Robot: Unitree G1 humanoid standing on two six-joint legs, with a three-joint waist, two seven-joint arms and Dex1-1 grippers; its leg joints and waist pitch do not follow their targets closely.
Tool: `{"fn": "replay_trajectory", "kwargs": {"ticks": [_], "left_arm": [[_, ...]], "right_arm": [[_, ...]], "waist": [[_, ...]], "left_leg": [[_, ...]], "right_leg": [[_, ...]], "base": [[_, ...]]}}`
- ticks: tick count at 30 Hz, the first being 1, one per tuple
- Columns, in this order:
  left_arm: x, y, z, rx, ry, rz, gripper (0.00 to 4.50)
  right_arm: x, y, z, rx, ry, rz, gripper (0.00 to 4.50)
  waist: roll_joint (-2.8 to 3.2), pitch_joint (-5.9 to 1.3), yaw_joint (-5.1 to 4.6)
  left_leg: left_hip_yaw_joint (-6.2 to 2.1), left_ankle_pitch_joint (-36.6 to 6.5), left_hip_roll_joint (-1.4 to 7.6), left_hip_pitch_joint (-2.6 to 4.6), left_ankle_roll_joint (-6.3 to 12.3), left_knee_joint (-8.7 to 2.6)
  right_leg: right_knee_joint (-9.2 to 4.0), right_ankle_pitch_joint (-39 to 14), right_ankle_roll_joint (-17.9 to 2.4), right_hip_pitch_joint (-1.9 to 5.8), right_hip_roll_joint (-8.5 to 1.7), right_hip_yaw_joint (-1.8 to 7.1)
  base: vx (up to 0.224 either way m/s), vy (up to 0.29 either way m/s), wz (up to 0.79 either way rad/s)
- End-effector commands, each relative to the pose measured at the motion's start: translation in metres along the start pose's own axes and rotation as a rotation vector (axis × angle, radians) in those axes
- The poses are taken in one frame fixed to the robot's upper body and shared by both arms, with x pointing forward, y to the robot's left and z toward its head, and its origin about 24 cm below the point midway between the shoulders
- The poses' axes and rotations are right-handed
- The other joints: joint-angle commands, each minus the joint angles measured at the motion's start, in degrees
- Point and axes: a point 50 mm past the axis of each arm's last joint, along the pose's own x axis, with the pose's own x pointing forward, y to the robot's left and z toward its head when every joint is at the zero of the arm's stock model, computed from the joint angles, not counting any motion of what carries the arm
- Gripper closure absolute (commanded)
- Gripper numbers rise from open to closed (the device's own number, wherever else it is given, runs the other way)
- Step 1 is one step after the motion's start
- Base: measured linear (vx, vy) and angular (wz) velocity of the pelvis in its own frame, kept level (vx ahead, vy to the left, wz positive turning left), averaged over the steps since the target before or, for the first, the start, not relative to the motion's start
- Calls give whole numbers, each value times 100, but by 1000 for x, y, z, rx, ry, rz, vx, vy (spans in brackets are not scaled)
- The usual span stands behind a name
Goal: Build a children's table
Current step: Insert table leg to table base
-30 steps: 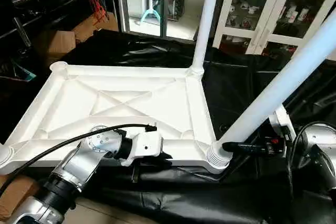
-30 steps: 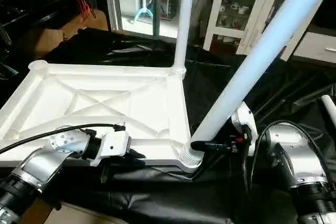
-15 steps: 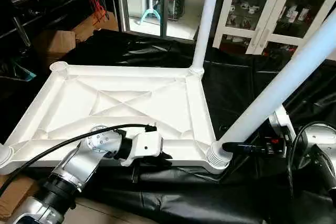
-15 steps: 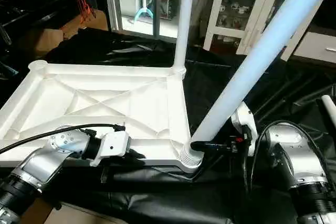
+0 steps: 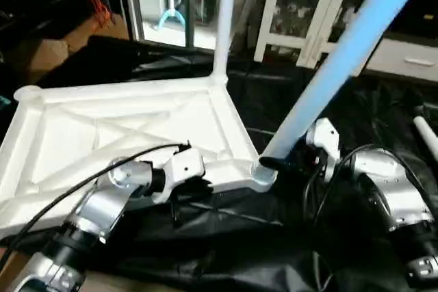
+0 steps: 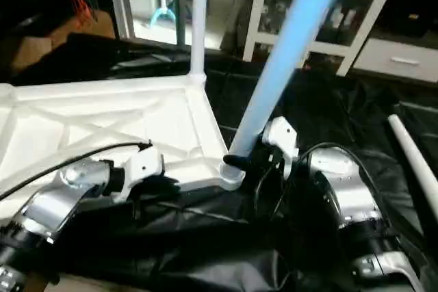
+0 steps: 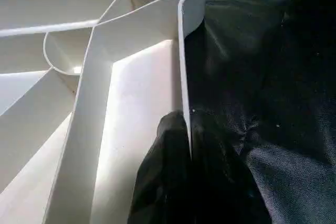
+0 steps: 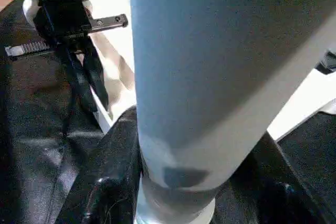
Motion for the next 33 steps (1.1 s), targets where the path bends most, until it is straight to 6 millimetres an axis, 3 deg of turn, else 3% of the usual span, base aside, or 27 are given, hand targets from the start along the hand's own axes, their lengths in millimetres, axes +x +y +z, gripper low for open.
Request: {"fn": "replay_trajectory", "kwargs": {"ticks": [1, 4, 9, 13, 16, 19, 22, 24, 25, 26, 31, 33], "left_arm": [[6, -6, 9, 23, -50, -41, 450], [6, -6, 10, 8, -39, -34, 450], [6, -6, 11, -4, -31, -30, 450], [6, -8, 11, 12, -46, -52, 450], [3, -17, 13, 56, -97, -137, 450], [2, -20, 13, 66, -100, -167, 450], [0, -20, 14, 77, -95, -178, 450], [0, -19, 14, 81, -93, -174, 450], [0, -17, 14, 86, -89, -169, 450], [0, -17, 14, 89, -86, -167, 450], [-1, -16, 14, 92, -85, -174, 450], [-1, -16, 14, 93, -84, -177, 450]], "right_arm": [[-13, 20, -63, 166, 301, -8, 266], [-12, 19, -65, 160, 301, -10, 266], [-11, 18, -68, 196, 295, -49, 266], [-15, 15, -67, 320, 227, -87, 266], [-27, 14, -55, 410, 119, 16, 266], [-33, 15, -50, 433, 101, 81, 266], [-44, 18, -47, 432, 132, 172, 266], [-51, 20, -46, 433, 161, 221, 266], [-54, 22, -46, 414, 191, 247, 266], [-56, 23, -47, 401, 211, 262, 266], [-61, 29, -54, 354, 308, 315, 266], [-61, 30, -57, 332, 335, 318, 266]], "waist": [[49, -56, -17], [57, -47, -27], [66, -44, -21], [61, -35, -26], [53, -47, -24], [47, -63, 13], [52, -106, 43], [45, -132, 119], [45, -132, 119], [48, -122, 183], [61, -112, 265], [63, -92, 257]], "left_leg": [[-182, -2525, 317, 36, -75, -493], [-165, -2591, 313, 47, -65, -486], [-174, -2638, 324, 66, -97, -507], [-183, -2769, 323, 74, -120, -516], [-197, -2784, 330, 74, -98, -527], [-155, -2511, 340, 71, 38, -513], [-118, -1915, 335, 54, 223, -476], [-82, -1184, 326, 21, 532, -408], [-82, -1184, 326, 21, 532, -408], [-47, -1030, 334, 55, 664, -380], [-22, -1122, 358, 61, 559, -394], [-29, -1415, 364, 75, 366, -426]], "right_leg": [[-642, -1833, -1064, -26, -364, 299], [-650, -1845, -1148, -38, -367, 297], [-679, -1985, -1084, -49, -368, 305], [-693, -2111, -1052, -68, -369, 309], [-691, -1959, -1069, -43, -357, 309], [-662, -1482, -1217, -25, -354, 339], [-599, -795, -1410, 37, -347, 332], [-515, 97, -1563, 90, -353, 323], [-515, 97, -1563, 90, -353, 323], [-512, 269, -1635, 76, -364, 329], [-529, -234, -1553, 87, -366, 310], [-567, -706, -1459, 68, -366, 316]], "base": [[0, 0, 0], [0, 0, 0], [0, 0, 0], [0, 0, 0], [0, 0, 0], [0, 0, 0], [0, 0, 0], [0, 0, 0], [0, 0, 0], [0, 0, 0], [0, 0, 0], [0, 0, 0]]}}
